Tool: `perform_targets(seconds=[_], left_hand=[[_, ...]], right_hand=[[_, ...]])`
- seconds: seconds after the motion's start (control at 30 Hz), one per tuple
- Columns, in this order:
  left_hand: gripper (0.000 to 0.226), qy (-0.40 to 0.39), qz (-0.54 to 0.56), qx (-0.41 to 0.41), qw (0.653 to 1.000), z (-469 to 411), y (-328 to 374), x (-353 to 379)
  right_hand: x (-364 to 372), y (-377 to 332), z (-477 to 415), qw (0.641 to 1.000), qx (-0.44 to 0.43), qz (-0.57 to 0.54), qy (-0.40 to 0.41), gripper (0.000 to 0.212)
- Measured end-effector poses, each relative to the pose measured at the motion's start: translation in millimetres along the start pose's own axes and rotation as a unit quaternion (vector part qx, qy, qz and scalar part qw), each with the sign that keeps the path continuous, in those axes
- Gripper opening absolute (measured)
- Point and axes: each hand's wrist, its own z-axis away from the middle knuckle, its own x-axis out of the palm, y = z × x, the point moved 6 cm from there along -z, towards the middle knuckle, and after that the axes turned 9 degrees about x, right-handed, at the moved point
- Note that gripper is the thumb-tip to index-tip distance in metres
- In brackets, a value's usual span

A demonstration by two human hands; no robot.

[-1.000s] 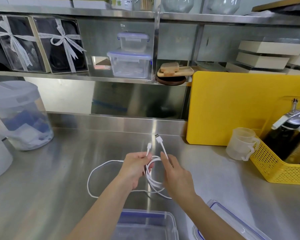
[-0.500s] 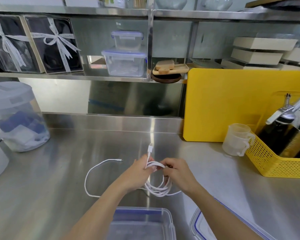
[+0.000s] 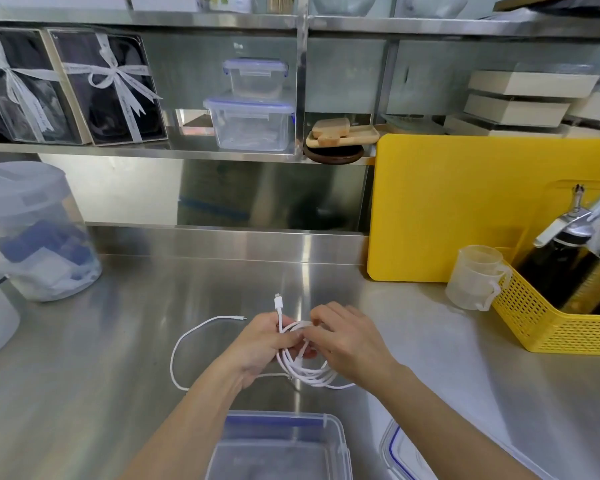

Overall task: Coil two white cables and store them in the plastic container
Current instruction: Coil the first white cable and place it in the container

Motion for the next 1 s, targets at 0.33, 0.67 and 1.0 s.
perform_targets(seconds=[0.33, 0.67, 1.0], left_hand=[[0.007, 0.013, 0.146, -0.037, 0.989, 6, 13, 10], [0.010, 0.050, 0.077, -0.032, 0.995, 4, 7, 6], [0.033, 0.132, -0.167, 0.042, 0.976, 7, 4, -10]], right_hand=[[-17, 9, 2, 0.971, 0.152, -0.174, 0.065, 0.024], [1, 17, 13, 0.882, 0.339, -0.326, 0.034, 0.021], [25, 30, 14, 0.791, 0.463, -0.393, -0.074, 0.018]])
